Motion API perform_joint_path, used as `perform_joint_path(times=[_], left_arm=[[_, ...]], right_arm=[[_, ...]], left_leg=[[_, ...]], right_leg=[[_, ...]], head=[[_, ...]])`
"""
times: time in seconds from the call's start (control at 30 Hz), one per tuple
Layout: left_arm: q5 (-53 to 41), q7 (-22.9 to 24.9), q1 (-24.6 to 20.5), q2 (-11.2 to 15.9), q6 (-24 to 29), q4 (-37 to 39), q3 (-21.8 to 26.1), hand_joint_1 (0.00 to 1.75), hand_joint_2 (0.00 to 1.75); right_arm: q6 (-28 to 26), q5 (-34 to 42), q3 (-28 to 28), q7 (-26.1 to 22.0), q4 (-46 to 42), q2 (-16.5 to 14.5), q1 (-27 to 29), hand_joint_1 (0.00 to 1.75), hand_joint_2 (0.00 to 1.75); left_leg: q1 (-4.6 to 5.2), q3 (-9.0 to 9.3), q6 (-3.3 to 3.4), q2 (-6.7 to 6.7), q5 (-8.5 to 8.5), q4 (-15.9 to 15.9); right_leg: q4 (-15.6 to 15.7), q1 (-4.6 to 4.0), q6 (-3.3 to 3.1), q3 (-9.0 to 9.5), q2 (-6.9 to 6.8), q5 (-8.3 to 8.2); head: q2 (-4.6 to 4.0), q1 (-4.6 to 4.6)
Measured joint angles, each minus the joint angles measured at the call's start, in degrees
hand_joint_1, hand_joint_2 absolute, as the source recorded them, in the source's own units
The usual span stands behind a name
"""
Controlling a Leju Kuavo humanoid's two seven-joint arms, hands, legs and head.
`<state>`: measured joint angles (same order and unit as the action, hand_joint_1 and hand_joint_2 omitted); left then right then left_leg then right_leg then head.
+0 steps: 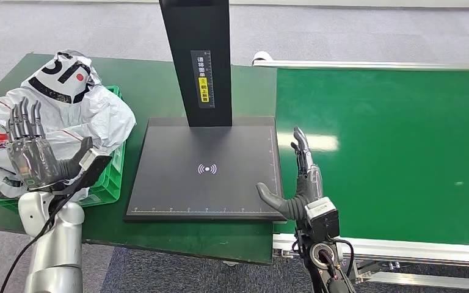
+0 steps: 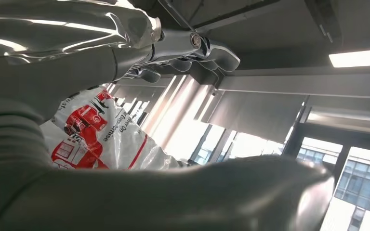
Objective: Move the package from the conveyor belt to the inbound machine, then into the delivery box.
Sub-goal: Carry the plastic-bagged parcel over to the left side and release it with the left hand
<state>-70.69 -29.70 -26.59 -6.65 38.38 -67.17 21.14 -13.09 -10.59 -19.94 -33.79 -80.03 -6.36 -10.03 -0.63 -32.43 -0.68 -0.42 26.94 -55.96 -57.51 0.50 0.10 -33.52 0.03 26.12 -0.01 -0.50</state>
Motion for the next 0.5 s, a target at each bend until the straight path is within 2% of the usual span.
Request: perform_joint_path(times=[0.23,0.4,0.5], left_arm=[[0.15,-0.49,0.30,-0.68,0.00,-1.02,1.05,0.00,0.00],[5.32,-9.22,0.77,-2.44,-0.01,-3.53,3.39,0.00,0.00],[10.80,-10.09,1.65,-3.23,-0.02,-5.65,2.83,0.00,0.00]], right_arm=[[0.00,0.02,-0.02,0.00,0.01,0.00,-0.01,0.00,1.75],[0.08,0.91,-0.30,0.13,0.50,0.01,-0.28,0.00,1.75],[0.21,1.47,-0.80,0.37,1.45,0.03,-0.86,0.00,1.75]], left_leg=[[0.01,-0.02,0.00,-0.01,0.00,-0.01],[0.01,-0.04,0.00,0.01,0.00,0.00],[0.01,-0.04,0.00,0.01,0.00,-0.01]], right_leg=[[0.00,0.01,0.00,-0.02,0.00,0.00],[0.00,0.01,0.00,-0.05,0.00,0.00],[0.00,0.01,0.00,-0.05,0.00,0.00]], head=[[0.01,-0.02],[0.01,-0.01],[0.01,-0.02]])
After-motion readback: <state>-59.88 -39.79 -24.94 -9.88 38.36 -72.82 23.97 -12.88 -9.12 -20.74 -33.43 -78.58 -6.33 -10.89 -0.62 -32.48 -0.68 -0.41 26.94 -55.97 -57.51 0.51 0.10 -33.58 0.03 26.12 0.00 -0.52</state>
